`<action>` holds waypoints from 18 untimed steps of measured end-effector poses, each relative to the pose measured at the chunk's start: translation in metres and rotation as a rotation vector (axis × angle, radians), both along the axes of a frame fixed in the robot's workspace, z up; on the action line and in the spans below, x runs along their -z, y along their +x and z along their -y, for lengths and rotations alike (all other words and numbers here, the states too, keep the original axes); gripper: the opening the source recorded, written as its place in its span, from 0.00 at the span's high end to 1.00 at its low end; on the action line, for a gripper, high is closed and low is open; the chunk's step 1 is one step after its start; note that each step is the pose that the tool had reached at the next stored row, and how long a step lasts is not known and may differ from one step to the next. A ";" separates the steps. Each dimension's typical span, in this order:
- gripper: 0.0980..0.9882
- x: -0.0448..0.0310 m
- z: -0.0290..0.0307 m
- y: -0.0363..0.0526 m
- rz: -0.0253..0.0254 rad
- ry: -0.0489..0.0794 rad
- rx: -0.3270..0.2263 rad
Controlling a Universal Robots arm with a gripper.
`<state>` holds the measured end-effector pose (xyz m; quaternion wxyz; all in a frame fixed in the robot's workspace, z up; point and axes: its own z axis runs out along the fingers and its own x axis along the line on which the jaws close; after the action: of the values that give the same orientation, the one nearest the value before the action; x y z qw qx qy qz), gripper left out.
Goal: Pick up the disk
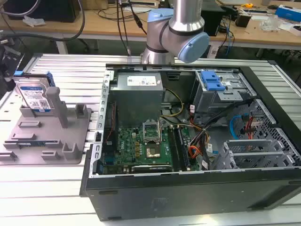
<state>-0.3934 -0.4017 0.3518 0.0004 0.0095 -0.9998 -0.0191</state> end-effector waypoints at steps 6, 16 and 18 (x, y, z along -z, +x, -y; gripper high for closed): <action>0.99 0.0000 0.0000 0.0000 0.0000 0.000 0.000; 0.99 0.0001 0.0000 0.0000 0.0000 0.000 -0.208; 0.99 0.0002 0.0000 0.0000 0.0000 -0.001 -0.272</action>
<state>-0.3934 -0.4017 0.3516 0.0030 0.1448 -0.9893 -0.0186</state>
